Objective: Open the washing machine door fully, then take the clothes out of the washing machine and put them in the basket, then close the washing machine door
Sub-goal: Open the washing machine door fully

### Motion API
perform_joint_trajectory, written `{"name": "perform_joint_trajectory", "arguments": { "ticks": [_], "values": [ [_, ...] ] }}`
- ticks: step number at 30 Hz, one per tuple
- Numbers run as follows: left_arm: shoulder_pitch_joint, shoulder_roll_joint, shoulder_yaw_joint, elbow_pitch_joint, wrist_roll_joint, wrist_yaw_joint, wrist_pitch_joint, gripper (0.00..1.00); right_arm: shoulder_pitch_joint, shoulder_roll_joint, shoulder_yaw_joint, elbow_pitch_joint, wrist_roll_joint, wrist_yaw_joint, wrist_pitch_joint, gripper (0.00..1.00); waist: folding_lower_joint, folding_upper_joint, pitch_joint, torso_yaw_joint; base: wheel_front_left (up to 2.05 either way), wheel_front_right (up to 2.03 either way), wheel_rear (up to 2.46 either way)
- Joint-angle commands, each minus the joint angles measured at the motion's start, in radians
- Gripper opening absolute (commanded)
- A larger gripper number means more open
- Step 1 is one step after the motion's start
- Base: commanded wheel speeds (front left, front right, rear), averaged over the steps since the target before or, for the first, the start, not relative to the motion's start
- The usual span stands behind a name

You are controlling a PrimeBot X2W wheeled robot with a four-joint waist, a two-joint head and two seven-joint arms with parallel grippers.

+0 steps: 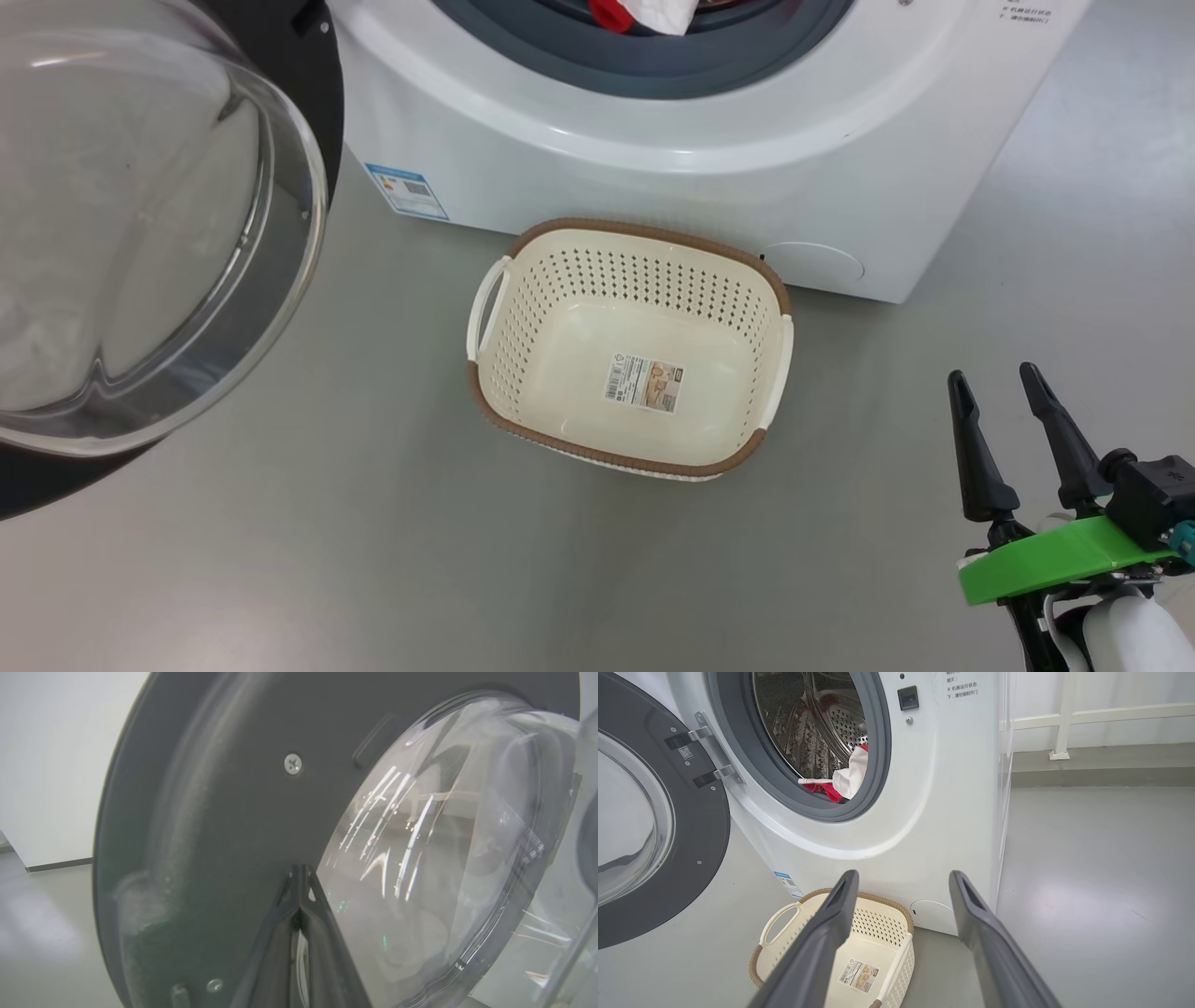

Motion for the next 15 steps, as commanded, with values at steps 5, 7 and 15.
{"name": "perform_joint_trajectory", "arguments": {
  "ticks": [5, 7, 15],
  "values": [
    [0.007, 0.060, 0.034, 0.000, 0.006, -0.008, -0.004, 0.00, -0.005, 0.002, 0.028, -0.017, -0.011, 0.007, -0.006, 1.00, 0.0000, 0.0000, -0.037, 0.001, 0.00, 0.00, 0.00],
    [0.021, 0.054, 0.035, 0.002, 0.003, -0.010, -0.004, 0.00, 0.001, 0.005, 0.030, -0.014, -0.009, 0.007, -0.006, 1.00, 0.0000, 0.0000, -0.052, 0.000, 0.00, 0.00, 0.00],
    [0.110, 0.020, -0.011, -0.043, -0.016, -0.015, -0.004, 0.00, 0.025, 0.014, 0.041, -0.003, -0.003, 0.007, -0.006, 1.00, 0.0000, 0.0000, -0.116, -0.004, 0.00, 0.00, 0.00]
  ]
}}
